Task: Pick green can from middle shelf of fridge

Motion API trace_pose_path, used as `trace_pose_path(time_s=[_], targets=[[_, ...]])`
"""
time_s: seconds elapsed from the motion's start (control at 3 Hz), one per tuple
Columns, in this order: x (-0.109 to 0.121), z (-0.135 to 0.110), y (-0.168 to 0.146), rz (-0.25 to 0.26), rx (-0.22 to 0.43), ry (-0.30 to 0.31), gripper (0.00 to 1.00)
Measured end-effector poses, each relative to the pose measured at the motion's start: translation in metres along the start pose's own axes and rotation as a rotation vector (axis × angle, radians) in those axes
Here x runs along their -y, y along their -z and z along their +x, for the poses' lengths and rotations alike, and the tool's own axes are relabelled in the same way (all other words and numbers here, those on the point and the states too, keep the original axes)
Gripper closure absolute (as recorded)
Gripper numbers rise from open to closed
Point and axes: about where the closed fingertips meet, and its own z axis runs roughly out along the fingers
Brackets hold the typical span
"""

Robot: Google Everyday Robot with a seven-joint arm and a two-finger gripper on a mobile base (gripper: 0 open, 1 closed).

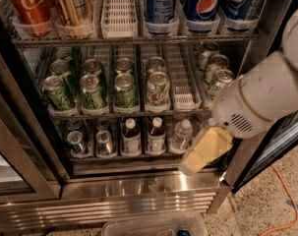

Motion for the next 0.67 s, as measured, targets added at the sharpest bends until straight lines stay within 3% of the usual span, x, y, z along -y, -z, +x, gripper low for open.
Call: trace_pose_path(time_s=[0.67], targets=[[-0.035, -0.055, -0.049, -0.020, 0.217, -0.117, 0.00]])
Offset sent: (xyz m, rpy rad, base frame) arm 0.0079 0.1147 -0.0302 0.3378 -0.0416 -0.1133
